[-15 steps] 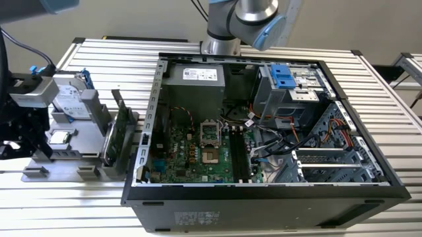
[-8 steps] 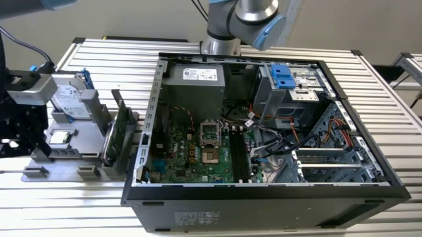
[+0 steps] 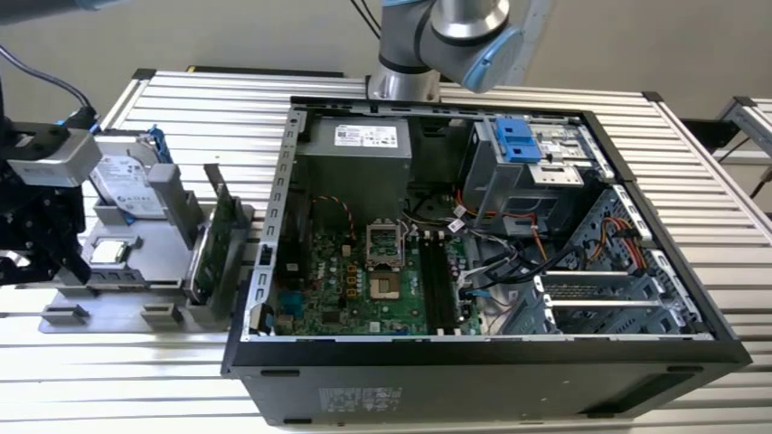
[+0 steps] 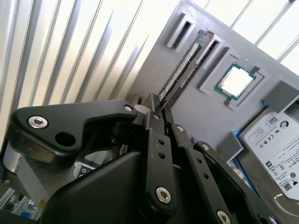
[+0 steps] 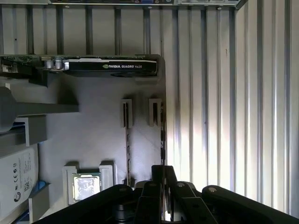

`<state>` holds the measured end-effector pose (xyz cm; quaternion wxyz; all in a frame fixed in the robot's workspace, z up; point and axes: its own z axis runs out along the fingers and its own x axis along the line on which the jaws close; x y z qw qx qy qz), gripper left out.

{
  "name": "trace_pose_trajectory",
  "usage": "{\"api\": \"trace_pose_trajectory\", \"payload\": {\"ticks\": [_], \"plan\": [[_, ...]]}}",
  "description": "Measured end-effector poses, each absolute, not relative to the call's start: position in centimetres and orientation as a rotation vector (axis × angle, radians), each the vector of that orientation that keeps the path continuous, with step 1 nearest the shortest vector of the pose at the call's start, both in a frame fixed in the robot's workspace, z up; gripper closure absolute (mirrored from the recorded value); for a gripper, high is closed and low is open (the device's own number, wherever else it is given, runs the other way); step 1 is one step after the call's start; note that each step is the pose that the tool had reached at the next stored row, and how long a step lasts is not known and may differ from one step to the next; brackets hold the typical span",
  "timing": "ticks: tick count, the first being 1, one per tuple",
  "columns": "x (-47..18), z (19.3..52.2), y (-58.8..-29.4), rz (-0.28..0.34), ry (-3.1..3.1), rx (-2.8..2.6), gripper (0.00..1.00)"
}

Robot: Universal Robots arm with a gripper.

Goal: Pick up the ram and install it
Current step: 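Pick up the ram and move it above insertion slot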

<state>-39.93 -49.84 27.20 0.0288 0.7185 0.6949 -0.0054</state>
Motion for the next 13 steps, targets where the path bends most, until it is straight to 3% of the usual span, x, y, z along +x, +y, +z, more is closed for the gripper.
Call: {"api": "trace_pose_trajectory", "payload": {"ticks": [13], "plan": [[-39.92, 28.18, -49.85, -0.017, 2.144, 2.217, 1.0]]}}
